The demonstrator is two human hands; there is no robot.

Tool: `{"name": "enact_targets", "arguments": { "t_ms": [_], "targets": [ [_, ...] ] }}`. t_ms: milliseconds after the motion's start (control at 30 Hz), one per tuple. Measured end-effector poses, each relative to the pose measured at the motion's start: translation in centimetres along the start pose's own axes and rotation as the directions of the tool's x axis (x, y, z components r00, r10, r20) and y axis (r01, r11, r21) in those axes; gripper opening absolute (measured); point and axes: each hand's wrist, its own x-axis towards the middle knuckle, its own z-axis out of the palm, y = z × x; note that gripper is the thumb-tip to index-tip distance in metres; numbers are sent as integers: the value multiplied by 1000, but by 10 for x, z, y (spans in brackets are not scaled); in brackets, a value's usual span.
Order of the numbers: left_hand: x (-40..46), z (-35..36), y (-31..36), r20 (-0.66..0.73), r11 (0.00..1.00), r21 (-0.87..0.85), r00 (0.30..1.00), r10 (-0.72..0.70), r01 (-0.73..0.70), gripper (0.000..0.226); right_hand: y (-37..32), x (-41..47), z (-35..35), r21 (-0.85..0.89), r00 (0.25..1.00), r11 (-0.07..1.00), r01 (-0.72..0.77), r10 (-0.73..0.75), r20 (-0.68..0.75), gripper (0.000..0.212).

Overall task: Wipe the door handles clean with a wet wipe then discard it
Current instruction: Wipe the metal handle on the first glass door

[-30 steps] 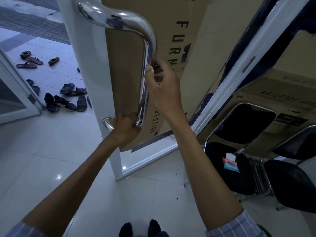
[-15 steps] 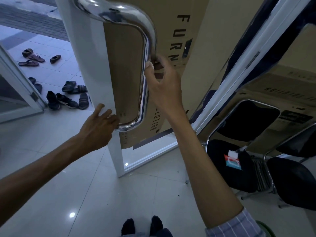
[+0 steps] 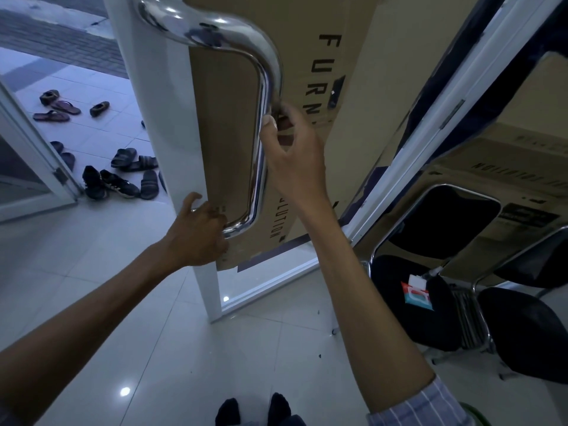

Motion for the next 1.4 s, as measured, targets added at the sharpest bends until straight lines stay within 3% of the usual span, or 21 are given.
{"name": "enact_targets", "arguments": {
  "t_ms": [100, 200, 233, 300, 433, 600, 800, 867, 933, 1033, 1200, 1400],
  "targets": [
    [15, -10, 6, 96, 980, -169, 991, -94, 110, 32, 1, 1, 0, -4, 1000, 1000, 2, -2, 1, 31],
    [20, -10, 13, 146, 907, -376, 979, -143, 188, 8, 3, 1, 1, -3, 1000, 1000, 11, -11, -8, 30],
    [19, -8, 16, 176, 844, -489, 973, -152, 220, 6, 4, 1, 2, -4, 1000, 1000, 14, -14, -8, 31],
    [17, -8, 25, 211, 664, -703, 967, -145, 253, 28, 4, 1, 3, -16, 1000, 1000, 17, -17, -9, 36],
    [16, -23, 47, 93, 442, -878, 970, -225, 187, 35, 4, 1, 3, -34, 1000, 999, 23, -23, -12, 33],
    [9, -22, 55, 25, 483, -860, 958, -286, 166, 30, 2, 1, 0, -35, 1000, 999, 12, -13, -3, 32],
    [17, -58, 55, 5, 287, -950, 925, -379, 123, 28, 2, 2, 0, -56, 1000, 998, 7, -6, 8, 38],
    [17, -57, 57, 59, 297, -939, 931, -360, 174, 20, 3, 3, -1, -54, 1000, 999, 3, -2, 12, 37],
    [14, -60, 58, 84, 328, -921, 929, -360, 211, 30, 4, 4, -2, -54, 1000, 999, 7, -6, 20, 39],
    [17, -74, 53, 14, 293, -948, 934, -357, 127, 30, 5, 4, -1, -62, 1000, 998, 12, -10, 24, 46],
    [20, -105, 47, -95, 247, -969, 935, -341, -9, 51, 7, 6, -3, -81, 999, 997, 5, -2, 32, 46],
    [25, -135, 47, -216, 247, -960, 905, -367, -129, 49, 10, 8, -2, -118, 999, 993, -5, 9, 34, 51]
  ]
}}
